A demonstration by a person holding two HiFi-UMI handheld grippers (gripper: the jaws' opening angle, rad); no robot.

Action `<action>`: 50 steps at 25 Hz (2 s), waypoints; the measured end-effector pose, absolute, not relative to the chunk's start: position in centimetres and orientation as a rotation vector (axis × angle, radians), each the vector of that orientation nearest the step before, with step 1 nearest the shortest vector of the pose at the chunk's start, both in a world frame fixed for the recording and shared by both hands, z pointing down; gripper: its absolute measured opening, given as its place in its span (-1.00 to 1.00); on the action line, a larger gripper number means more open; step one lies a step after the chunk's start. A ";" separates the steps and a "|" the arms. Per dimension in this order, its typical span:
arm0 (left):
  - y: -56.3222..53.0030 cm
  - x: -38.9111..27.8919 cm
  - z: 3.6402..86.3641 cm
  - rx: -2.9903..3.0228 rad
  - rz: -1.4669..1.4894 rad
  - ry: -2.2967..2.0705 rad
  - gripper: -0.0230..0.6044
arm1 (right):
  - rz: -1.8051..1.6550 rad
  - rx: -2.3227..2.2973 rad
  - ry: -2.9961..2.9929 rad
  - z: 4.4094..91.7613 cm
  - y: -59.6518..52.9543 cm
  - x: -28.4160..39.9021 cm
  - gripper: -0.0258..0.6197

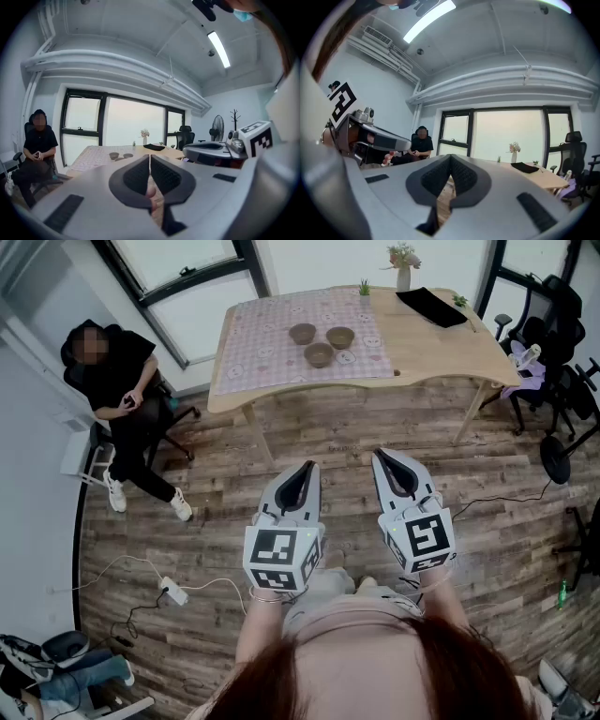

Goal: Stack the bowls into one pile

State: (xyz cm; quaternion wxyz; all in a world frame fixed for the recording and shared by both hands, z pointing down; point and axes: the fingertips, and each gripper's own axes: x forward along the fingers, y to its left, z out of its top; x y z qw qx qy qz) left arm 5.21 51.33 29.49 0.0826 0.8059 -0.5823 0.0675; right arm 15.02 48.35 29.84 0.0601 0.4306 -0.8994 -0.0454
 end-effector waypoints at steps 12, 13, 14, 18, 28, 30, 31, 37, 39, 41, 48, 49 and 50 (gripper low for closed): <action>45.8 2.5 30.5 2.420 0.208 -1.721 -0.88 | -0.146 1.277 -2.745 30.8 43.6 11.9 -0.92; 45.3 2.4 30.6 2.423 0.210 -1.714 -0.88 | -0.147 1.282 -2.741 30.8 43.1 11.8 -0.92; 44.8 2.3 30.7 2.427 0.211 -1.707 -0.88 | -0.151 1.287 -2.734 30.9 42.6 11.6 -0.92; 43.1 1.8 30.7 2.444 0.218 -1.674 -0.88 | -0.134 1.318 -2.721 30.9 40.6 10.9 -0.92; 39.7 -0.3 30.8 2.460 0.227 -1.647 -0.88 | -0.095 1.335 -2.738 30.6 36.9 8.2 -0.92; 38.9 -0.4 30.8 2.461 0.230 -1.641 -0.88 | -0.081 1.335 -2.744 30.6 36.1 8.0 -0.92; 38.5 -0.4 30.8 2.462 0.232 -1.637 -0.88 | -0.076 1.337 -2.745 30.6 35.7 8.0 -0.92; 35.2 0.1 31.3 2.455 0.240 -1.649 -0.88 | -0.072 1.342 -2.742 31.1 32.5 8.4 -0.92; 33.6 0.2 31.3 2.450 0.252 -1.669 -0.88 | -0.075 1.335 -2.749 31.2 31.1 8.4 -0.92; 32.1 0.4 31.4 2.444 0.259 -1.680 -0.88 | -0.068 1.327 -2.758 31.3 29.6 8.6 -0.92; 26.1 1.4 32.7 2.418 0.267 -1.686 -0.88 | -0.045 1.297 -2.765 32.3 23.7 9.4 -0.92; 25.2 1.5 32.8 2.416 0.268 -1.688 -0.88 | -0.043 1.292 -2.765 32.5 22.8 9.5 -0.92; 24.3 1.5 32.9 2.413 0.269 -1.692 -0.88 | -0.041 1.287 -2.767 32.6 21.9 9.6 -0.92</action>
